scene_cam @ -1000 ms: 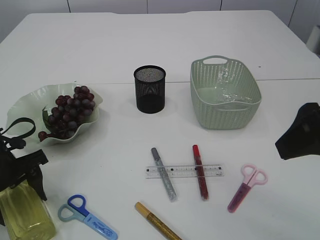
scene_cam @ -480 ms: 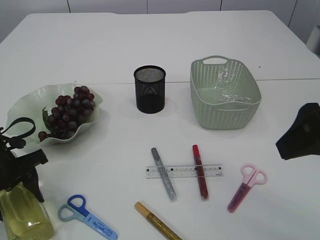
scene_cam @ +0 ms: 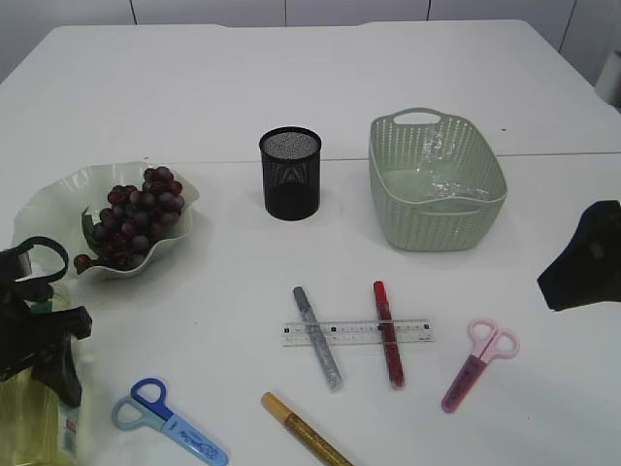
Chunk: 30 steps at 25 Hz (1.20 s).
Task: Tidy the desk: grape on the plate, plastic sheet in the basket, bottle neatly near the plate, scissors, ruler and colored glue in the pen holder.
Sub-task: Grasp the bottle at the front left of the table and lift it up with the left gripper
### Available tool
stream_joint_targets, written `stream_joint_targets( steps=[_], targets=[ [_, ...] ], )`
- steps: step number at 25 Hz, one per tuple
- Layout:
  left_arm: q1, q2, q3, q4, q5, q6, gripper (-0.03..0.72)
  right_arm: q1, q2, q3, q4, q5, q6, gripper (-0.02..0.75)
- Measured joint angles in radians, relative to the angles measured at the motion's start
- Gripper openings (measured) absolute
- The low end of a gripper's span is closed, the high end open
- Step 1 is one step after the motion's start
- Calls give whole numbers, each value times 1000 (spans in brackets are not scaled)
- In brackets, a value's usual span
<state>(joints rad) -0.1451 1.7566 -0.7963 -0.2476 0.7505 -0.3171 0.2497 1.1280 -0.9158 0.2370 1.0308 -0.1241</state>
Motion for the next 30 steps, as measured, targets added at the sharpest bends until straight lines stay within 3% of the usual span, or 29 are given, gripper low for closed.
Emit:
stream_joint_targets(
  steps=[9, 14, 19, 25, 30],
  targets=[
    [1, -168, 8, 143, 55, 304, 452, 0, 0, 0, 0, 0, 0, 564],
    [4, -318, 12, 104, 39, 503, 452, 0, 0, 0, 10, 0, 0, 564],
    [4, -403, 14, 48, 41, 572, 451, 0, 0, 0, 12, 0, 0, 565],
    [4, -479, 19, -157, -29, 810, 449, 0, 0, 0, 12, 2, 0, 565],
    [4, -482, 32, -399, -171, 1110, 448, 0, 0, 0, 14, 3, 0, 565]
  ],
)
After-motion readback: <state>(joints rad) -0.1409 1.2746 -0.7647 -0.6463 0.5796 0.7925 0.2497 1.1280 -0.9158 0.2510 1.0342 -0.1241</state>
